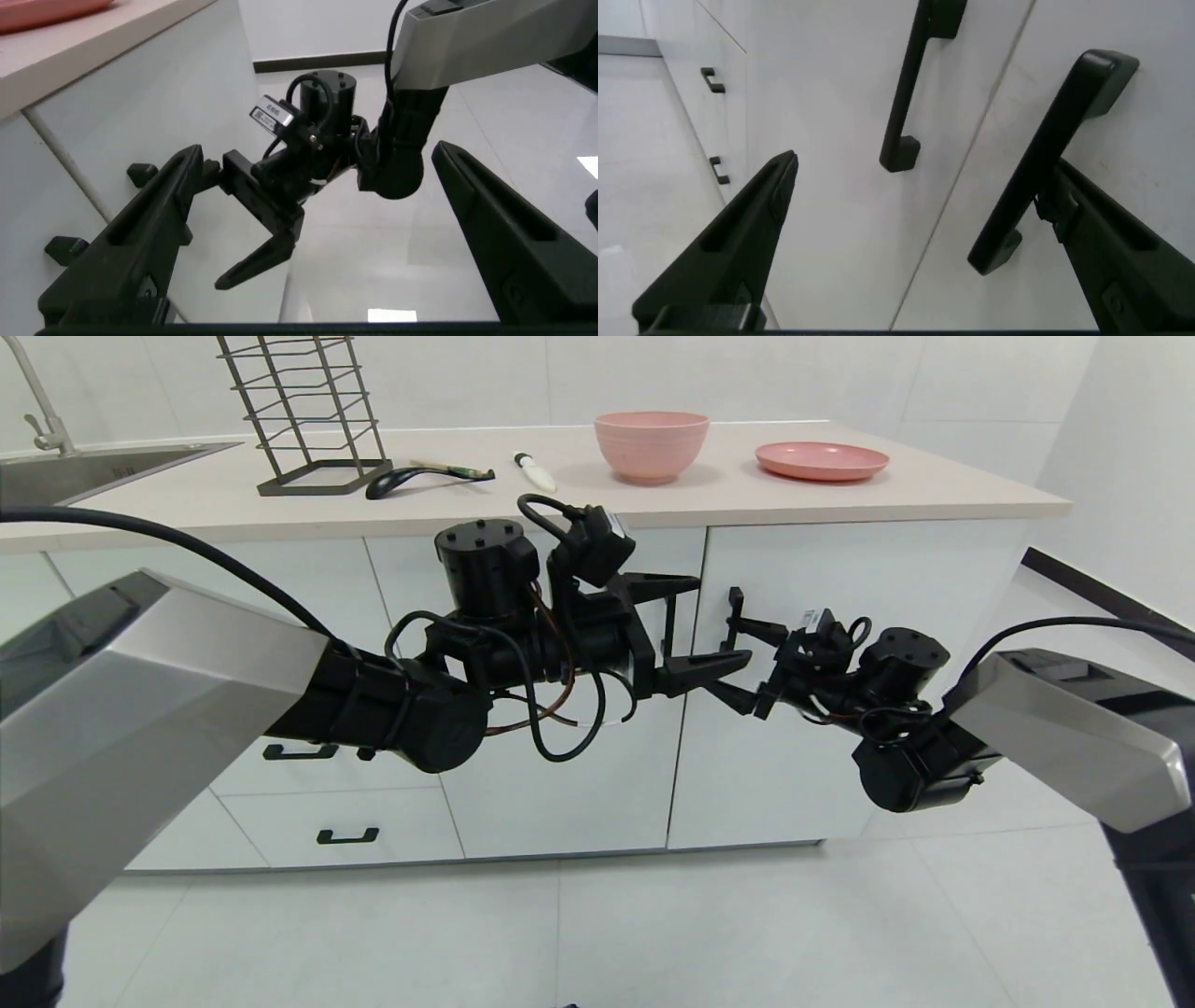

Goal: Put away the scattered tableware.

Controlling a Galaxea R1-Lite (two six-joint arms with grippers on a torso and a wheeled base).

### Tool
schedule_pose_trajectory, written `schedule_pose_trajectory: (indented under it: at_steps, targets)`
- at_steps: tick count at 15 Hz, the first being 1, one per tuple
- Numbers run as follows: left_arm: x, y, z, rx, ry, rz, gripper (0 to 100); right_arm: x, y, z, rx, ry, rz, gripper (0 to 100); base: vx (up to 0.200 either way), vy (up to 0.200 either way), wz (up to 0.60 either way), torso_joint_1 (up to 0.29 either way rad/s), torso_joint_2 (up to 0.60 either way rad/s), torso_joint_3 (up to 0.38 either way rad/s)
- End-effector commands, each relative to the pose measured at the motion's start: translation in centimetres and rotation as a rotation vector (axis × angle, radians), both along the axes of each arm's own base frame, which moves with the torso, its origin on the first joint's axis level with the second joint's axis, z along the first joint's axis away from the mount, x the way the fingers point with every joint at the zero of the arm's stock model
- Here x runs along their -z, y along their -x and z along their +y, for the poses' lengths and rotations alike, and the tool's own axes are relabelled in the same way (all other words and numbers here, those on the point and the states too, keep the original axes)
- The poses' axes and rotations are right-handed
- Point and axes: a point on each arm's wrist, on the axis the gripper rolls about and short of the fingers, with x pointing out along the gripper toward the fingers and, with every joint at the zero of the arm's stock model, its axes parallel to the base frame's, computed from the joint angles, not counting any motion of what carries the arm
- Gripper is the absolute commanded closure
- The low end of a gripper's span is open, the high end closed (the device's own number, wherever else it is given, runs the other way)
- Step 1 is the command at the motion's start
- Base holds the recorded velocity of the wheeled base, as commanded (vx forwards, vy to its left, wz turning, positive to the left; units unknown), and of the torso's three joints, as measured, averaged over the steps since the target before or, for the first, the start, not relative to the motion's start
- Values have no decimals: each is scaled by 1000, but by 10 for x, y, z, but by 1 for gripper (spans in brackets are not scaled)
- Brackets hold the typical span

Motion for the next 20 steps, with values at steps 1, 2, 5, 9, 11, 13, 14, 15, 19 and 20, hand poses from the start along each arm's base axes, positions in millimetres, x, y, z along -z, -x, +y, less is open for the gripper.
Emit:
schedule_pose_trajectory:
  at_steps: [1,2,5,9,11,13,14,15,19,20]
  targets:
    - [1,0,0,-1,0,0,0,3,4,1,-37,9,3,0,0,0,0,0,0,0]
    - [1,0,0,-1,0,0,0,7,15,-2,-57,19,37,0,0,0,0,0,0,0]
    - [7,-3,-2,-2,-7,10,0,-21,43,-8,-66,21,35,0,0,0,0,0,0,0]
    - [12,-5,-6,-7,-12,20,0,-35,88,-11,-140,39,87,0,0,0,0,0,0,0]
    - [13,-6,-9,-4,-11,16,0,-38,106,-13,-149,44,109,0,0,0,0,0,0,0]
    - [16,-14,-17,-11,-2,5,0,-45,116,-16,-149,44,108,0,0,0,0,0,0,0]
    - [19,-20,-22,-10,5,-5,0,-45,116,-16,-147,45,109,0,0,0,0,0,0,0]
    - [20,-26,-29,-14,17,-17,0,-46,116,-16,-147,44,108,0,0,0,0,0,0,0]
    - [26,-42,-58,-17,52,-39,0,-45,116,-15,-150,44,106,0,0,0,0,0,0,0]
    - [38,-45,-70,-15,50,-28,0,-45,116,-16,-147,44,108,0,0,0,0,0,0,0]
